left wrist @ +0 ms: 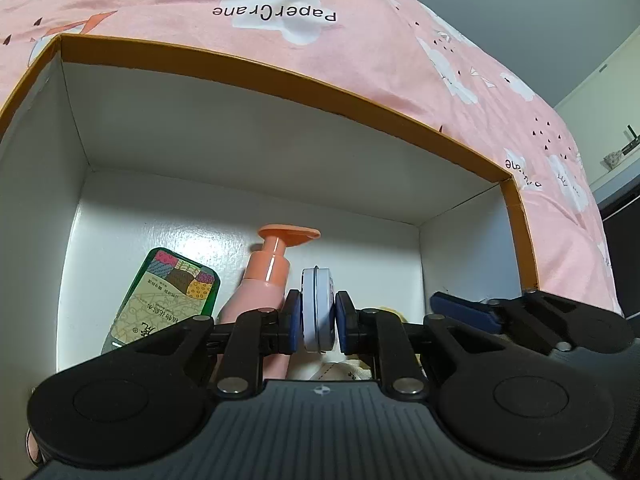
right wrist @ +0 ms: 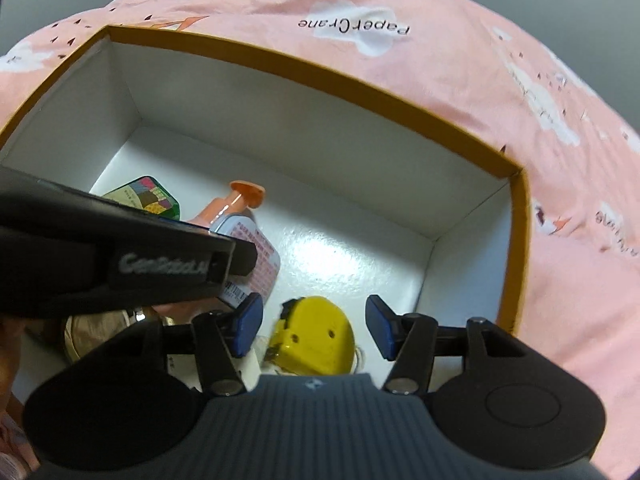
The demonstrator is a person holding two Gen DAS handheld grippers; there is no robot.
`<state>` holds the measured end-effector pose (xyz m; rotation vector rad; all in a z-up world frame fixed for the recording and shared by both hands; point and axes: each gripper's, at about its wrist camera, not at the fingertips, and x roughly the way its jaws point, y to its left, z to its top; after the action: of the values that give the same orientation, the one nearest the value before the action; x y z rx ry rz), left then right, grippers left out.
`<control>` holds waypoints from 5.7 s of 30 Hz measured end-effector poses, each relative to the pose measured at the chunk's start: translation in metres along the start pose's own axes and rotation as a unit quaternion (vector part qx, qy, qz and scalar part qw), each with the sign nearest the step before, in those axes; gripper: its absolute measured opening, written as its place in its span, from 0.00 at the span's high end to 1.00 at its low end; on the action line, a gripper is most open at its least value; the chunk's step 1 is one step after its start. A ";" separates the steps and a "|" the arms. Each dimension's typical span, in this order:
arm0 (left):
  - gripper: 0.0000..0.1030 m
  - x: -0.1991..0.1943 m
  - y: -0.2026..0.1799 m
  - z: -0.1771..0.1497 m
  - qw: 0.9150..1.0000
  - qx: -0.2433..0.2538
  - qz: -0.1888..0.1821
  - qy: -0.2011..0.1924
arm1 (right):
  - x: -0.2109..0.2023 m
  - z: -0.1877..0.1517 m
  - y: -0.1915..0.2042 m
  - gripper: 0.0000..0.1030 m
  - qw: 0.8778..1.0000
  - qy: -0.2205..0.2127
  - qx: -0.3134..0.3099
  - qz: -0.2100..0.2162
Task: Organize rigid objects
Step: 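Lower both items into the box and open both grippers, then withdraw both grippers from the box toward the remaining items, then grasp the white-lidded jar with the left gripper while the right approaches the yellow bottle, then close the right gripper around the yellow 'YOUR PURE' bottle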
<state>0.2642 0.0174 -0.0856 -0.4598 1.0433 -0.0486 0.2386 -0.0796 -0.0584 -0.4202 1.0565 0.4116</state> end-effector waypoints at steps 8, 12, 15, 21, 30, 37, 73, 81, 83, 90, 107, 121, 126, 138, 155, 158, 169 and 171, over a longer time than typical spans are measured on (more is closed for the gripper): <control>0.77 0.002 -0.001 -0.002 1.000 0.008 -0.003 0.007 | -0.015 -0.006 0.000 0.40 1.000 -0.010 0.003 -0.004; 0.61 -0.002 -0.002 -0.002 1.000 0.011 -0.013 -0.007 | -0.018 -0.008 0.001 0.40 1.000 -0.011 0.003 -0.005; 0.53 -0.012 -0.007 -0.004 0.999 0.025 0.003 -0.025 | -0.022 -0.009 0.002 0.38 1.000 -0.015 0.004 -0.006; 0.53 -0.040 -0.009 -0.011 0.997 0.029 0.004 -0.069 | -0.038 -0.014 0.007 0.32 0.999 -0.029 0.011 -0.009; 0.43 -0.088 -0.015 -0.031 0.991 0.051 0.001 -0.124 | -0.070 -0.028 0.010 0.23 0.997 -0.057 0.058 -0.009; 0.43 -0.133 -0.017 -0.062 0.982 0.088 0.007 -0.166 | -0.105 -0.052 0.015 0.21 0.990 -0.094 0.109 -0.003; 0.43 -0.148 0.064 -0.201 0.984 0.157 0.037 0.076 | -0.096 -0.161 0.094 0.27 0.978 0.050 0.124 0.158; 0.40 -0.138 0.060 -0.201 0.979 0.181 0.031 0.089 | -0.086 -0.160 0.109 0.28 0.976 0.075 0.093 0.182; 0.38 -0.129 0.058 -0.201 0.978 0.186 0.030 0.095 | -0.083 -0.161 0.104 0.28 0.975 0.082 0.109 0.176; 0.45 -0.105 0.052 -0.203 0.973 0.199 0.064 0.099 | -0.073 -0.170 0.087 0.28 0.966 0.112 0.157 0.171; 0.56 -0.123 0.062 -0.206 0.979 0.180 0.066 0.074 | -0.050 -0.180 0.090 0.24 0.944 0.177 0.180 0.211; 0.56 -0.119 0.064 -0.206 0.980 0.171 0.066 0.079 | -0.055 -0.157 0.106 1.00 0.946 0.122 0.172 0.247; 0.56 -0.118 0.065 -0.205 0.981 0.168 0.063 0.079 | -0.061 -0.149 0.100 1.00 0.957 0.092 0.170 0.215; 0.56 -0.117 0.070 -0.201 0.984 0.157 0.060 0.066 | -0.055 -0.149 0.100 0.63 0.960 0.099 0.161 0.205; 0.56 -0.104 0.070 -0.198 0.983 0.153 0.067 0.075 | 0.000 -0.148 0.095 0.51 0.920 0.135 0.251 0.268; 0.56 -0.106 0.070 -0.196 0.984 0.149 0.067 0.071 | -0.009 -0.149 0.091 0.58 0.925 0.124 0.252 0.256; 0.56 -0.107 0.070 -0.195 0.984 0.145 0.078 0.065 | -0.059 -0.136 0.096 0.90 0.945 0.036 0.192 0.261; 0.56 -0.108 0.071 -0.194 0.984 0.143 0.079 0.063 | -0.061 -0.134 0.098 0.90 0.940 0.027 0.185 0.284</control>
<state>0.0335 0.0420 -0.1058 -0.1127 1.1742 -0.0862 0.0625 -0.0736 -0.0744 0.2242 1.2733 0.6981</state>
